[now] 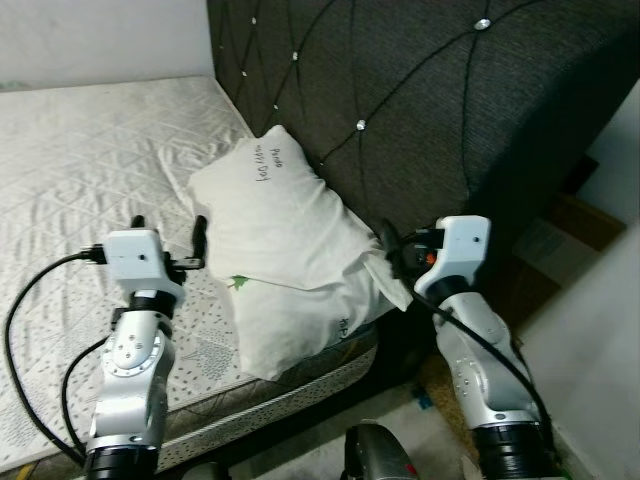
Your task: Clean up the room
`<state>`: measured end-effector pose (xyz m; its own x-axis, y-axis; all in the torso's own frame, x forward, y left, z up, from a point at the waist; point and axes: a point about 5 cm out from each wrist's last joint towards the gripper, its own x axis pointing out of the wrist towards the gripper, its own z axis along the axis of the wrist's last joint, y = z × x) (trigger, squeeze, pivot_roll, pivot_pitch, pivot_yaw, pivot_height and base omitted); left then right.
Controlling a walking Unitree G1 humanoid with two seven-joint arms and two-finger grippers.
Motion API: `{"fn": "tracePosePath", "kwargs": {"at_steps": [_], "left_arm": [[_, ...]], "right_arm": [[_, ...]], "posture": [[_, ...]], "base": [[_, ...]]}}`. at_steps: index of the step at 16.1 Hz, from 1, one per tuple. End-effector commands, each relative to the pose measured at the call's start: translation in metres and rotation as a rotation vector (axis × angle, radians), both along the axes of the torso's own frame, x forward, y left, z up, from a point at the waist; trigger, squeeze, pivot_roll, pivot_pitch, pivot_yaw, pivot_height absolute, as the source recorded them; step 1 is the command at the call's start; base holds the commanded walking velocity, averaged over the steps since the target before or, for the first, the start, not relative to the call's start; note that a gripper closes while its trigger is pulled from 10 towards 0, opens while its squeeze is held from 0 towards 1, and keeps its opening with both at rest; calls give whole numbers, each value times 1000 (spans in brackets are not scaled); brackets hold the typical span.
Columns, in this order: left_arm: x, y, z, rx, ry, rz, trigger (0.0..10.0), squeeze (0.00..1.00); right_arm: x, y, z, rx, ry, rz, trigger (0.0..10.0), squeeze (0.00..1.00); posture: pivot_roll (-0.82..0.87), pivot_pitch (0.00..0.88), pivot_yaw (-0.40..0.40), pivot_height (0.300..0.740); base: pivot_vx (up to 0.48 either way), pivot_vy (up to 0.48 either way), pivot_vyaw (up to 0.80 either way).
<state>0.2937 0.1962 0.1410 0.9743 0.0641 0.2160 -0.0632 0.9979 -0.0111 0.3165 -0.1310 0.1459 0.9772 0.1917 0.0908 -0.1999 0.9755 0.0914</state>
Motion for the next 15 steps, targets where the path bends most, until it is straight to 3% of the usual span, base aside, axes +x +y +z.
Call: {"fn": "tracePosePath", "kwargs": {"at_steps": [1,10,15], "left_arm": [[-2,-2,-4,-2,17,-20,10000,0],[-22,-11,-14,-34,59,-16,10000,0],[-19,-15,-21,-29,83,-1,10000,0]], "right_arm": [[-3,-4,5,9,-30,-17,10000,0],[-3,7,13,50,-36,-4,10000,0],[-5,9,5,40,-19,12,10000,0]], "posture": [[-38,0,-33,635],[-29,0,-58,740],[-32,0,-48,740]], "base": [[0,0,0],[0,0,0],[0,0,0]]}}
